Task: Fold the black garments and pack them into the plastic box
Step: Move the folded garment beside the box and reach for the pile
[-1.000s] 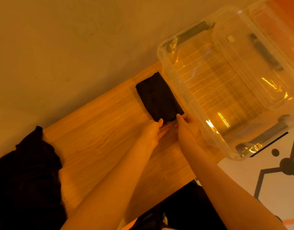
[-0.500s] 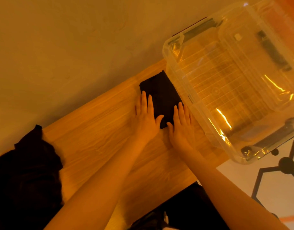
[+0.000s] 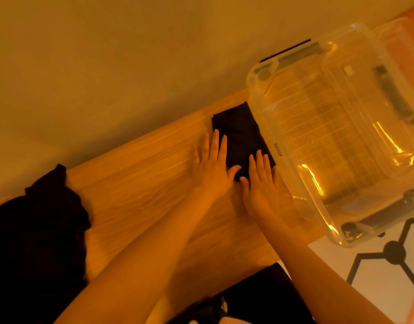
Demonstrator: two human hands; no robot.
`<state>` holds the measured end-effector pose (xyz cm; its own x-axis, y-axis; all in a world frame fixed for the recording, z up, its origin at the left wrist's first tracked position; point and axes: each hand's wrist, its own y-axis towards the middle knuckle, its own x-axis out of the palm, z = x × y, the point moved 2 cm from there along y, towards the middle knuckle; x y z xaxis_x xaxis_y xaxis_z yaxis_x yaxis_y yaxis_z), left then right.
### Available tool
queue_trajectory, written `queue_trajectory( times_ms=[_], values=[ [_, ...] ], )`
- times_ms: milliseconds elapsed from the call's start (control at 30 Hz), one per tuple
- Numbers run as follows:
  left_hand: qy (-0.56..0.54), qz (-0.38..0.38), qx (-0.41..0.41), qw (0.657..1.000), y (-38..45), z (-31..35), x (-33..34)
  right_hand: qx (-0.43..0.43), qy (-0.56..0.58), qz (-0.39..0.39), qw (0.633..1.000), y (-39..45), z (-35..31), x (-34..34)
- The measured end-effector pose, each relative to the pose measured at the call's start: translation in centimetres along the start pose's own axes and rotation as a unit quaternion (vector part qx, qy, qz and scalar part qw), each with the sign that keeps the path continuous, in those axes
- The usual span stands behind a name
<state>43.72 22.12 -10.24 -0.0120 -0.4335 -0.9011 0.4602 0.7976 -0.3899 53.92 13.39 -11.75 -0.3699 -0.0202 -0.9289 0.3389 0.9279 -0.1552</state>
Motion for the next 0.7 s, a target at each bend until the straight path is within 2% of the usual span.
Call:
queue_trajectory(
  times_ms=[133, 267, 333, 367, 433, 500, 600, 700],
  values=[
    [-0.031, 0.023, -0.052, 0.998, -3.3, -2.5, -0.1, -0.004, -0.005, 0.008, 1.000, 0.1, -2.0, -0.9],
    [-0.075, 0.086, -0.141, 0.983, -8.7, -7.7, -0.6, -0.127, -0.012, 0.003, 0.992, -0.2, -8.2, -0.6],
    [-0.074, 0.121, -0.188, 0.972, -12.4, -11.0, -0.5, -0.206, 0.003, -0.038, 0.978, -0.8, -12.5, 0.3],
    [-0.056, 0.114, -0.220, 0.967, -14.5, -12.8, -0.4, -0.250, 0.015, -0.067, 0.966, -1.4, -14.6, 1.0],
    [-0.025, 0.097, -0.293, 0.951, -18.9, -16.4, -0.2, -0.335, 0.031, -0.148, 0.930, -2.9, -18.6, 2.2],
    [-0.049, 0.135, -0.359, 0.922, -23.5, -19.6, -0.1, -0.381, 0.053, -0.207, 0.900, -4.6, -22.4, 3.4],
    [-0.107, 0.172, -0.438, 0.876, -29.8, -22.8, 0.5, -0.377, 0.105, -0.255, 0.884, -7.4, -27.9, 4.3],
    [-0.149, 0.205, -0.482, 0.839, -33.9, -25.0, 1.3, -0.308, 0.161, -0.320, 0.881, -9.0, -32.2, 5.1]
  ],
)
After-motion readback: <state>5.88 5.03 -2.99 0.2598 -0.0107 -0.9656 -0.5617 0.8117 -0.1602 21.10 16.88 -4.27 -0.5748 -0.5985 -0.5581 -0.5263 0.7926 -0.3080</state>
